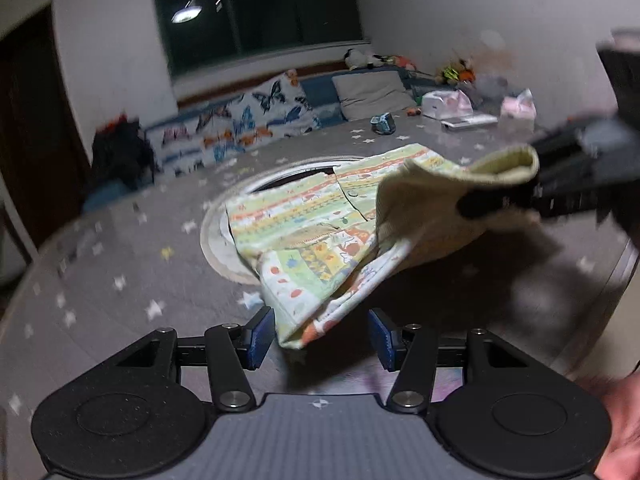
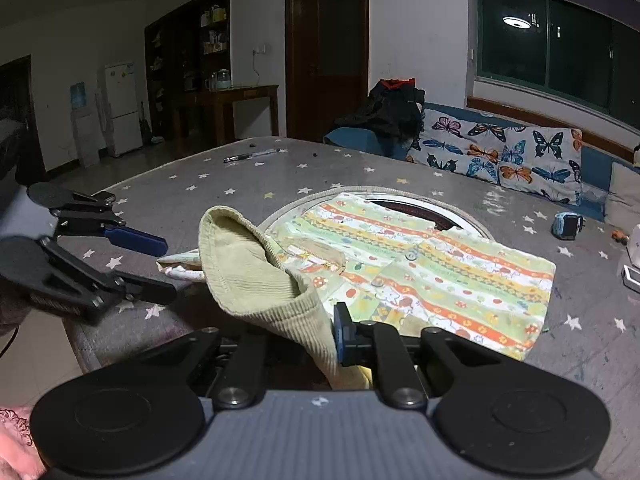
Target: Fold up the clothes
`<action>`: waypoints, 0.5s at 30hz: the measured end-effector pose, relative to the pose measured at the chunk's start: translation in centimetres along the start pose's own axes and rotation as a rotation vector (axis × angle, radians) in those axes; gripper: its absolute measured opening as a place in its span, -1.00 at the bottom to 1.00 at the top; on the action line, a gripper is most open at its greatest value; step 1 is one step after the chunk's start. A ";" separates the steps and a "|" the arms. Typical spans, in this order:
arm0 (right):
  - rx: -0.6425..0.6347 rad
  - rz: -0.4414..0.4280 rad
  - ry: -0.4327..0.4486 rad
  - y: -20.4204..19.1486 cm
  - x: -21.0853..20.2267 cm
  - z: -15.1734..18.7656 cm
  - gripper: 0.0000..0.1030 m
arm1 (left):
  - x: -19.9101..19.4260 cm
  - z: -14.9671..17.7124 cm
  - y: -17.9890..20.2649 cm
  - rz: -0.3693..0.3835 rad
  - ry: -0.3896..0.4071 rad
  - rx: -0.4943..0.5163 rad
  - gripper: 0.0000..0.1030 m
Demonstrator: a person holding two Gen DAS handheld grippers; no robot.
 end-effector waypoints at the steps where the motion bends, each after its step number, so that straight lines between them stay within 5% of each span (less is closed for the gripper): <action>1: -0.001 0.000 0.001 0.0 0.0 -0.1 -0.77 | 0.3 0.2 0.0 -0.019 0.000 0.026 0.07; 7: -0.004 0.009 0.001 0.0 -0.1 -0.1 -0.78 | 1.5 1.1 0.5 -0.097 0.018 0.214 0.04; 9: -0.014 0.013 0.003 -0.2 -0.1 0.0 -0.80 | 1.5 1.3 0.8 -0.101 0.034 0.276 -0.20; 11: -0.027 0.021 0.007 -0.5 -0.2 0.2 -0.84 | 1.5 1.5 1.1 -0.086 0.050 0.326 -0.65; 15: -0.034 0.030 0.018 -0.7 -0.8 0.3 -0.88 | 1.0 1.5 1.3 -0.055 0.073 0.350 -0.84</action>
Point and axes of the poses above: each gripper's, at about its wrist camera, not at the fingertips, and x roughly the way its jaws point, y to its right, z to its underside, the point moved 4 cm from there along x, roughly the way its jaws point, and after that the axes turned 13 degrees about z, right-handed, at the moved point
